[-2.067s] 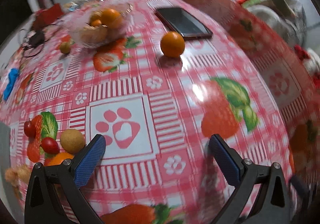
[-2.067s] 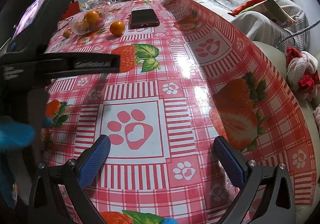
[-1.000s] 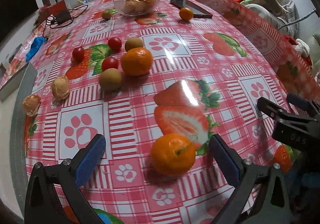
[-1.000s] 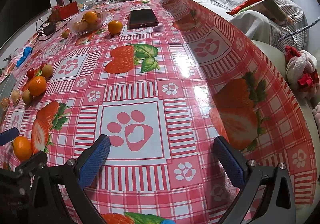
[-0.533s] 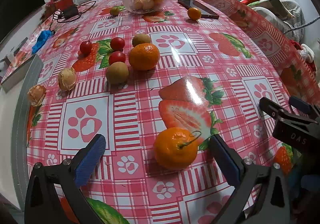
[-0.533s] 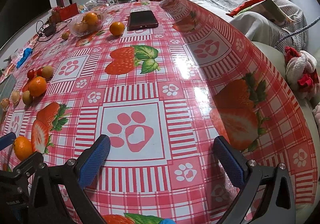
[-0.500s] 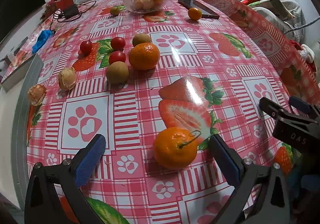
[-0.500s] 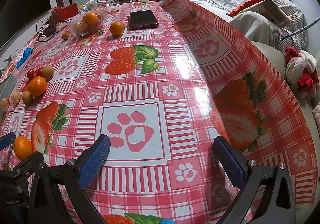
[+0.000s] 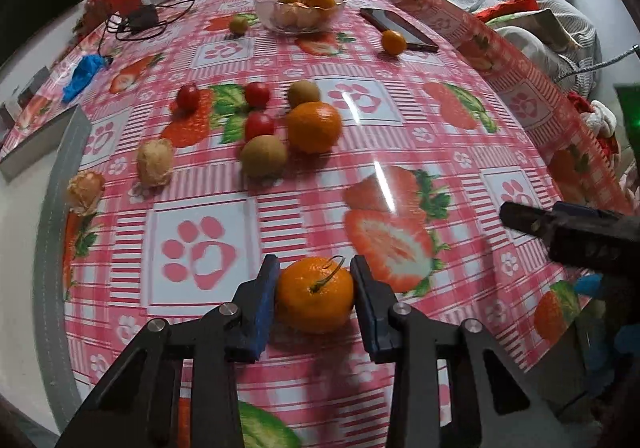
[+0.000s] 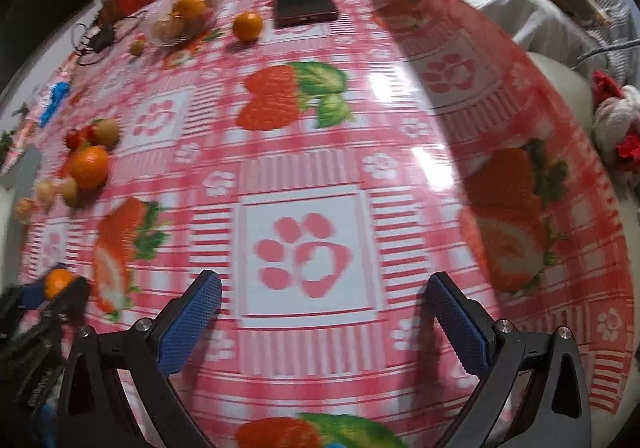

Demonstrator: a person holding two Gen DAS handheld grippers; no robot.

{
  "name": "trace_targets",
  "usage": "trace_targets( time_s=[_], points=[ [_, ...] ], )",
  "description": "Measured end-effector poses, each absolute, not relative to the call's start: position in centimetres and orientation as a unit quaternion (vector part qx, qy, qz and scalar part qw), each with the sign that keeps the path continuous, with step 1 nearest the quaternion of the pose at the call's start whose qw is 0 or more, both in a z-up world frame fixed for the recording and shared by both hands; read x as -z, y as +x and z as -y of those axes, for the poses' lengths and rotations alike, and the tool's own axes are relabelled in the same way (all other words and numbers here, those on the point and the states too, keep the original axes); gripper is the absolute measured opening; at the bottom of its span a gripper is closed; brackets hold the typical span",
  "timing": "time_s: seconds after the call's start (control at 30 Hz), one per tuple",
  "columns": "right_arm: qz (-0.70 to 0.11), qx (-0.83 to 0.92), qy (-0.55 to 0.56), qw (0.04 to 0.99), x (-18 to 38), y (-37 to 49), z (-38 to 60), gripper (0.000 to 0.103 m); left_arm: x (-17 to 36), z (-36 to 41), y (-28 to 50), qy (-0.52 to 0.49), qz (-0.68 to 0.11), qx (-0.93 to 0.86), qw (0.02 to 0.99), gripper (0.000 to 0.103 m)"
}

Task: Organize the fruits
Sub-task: 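Grasp an orange with the left tool while the right tool grasps another orange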

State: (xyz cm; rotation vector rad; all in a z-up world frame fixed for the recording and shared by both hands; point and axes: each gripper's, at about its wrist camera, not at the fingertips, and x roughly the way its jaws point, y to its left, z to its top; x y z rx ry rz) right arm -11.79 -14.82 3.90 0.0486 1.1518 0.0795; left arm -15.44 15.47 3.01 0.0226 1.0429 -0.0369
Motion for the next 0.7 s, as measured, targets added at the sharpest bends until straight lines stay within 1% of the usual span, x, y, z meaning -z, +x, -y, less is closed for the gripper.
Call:
trace_targets(
  time_s=[0.23, 0.43, 0.53, 0.7],
  points=[
    [-0.534, -0.069, 0.042, 0.841, -7.6, -9.1, 13.5, 0.103, -4.4, -20.2, -15.7, -0.010, -0.508, -0.005, 0.861, 0.040],
    [-0.528, -0.070, 0.060, 0.844, -10.4, -3.0, 12.6, 0.103, -4.4, -22.9, -15.0, -0.025, -0.509, -0.026, 0.860, 0.040],
    [-0.529, -0.058, 0.047, 0.846, -9.8, 0.2, 11.7, 0.103, -4.2, -22.6, -14.8, -0.019, -0.506, -0.028, 0.862, 0.040],
    [-0.547, -0.044, 0.051, 0.835, -6.0, 4.4, 10.1, 0.103, -3.6, -21.8, -14.6, 0.006, -0.493, -0.032, 0.869, 0.040]
  ],
)
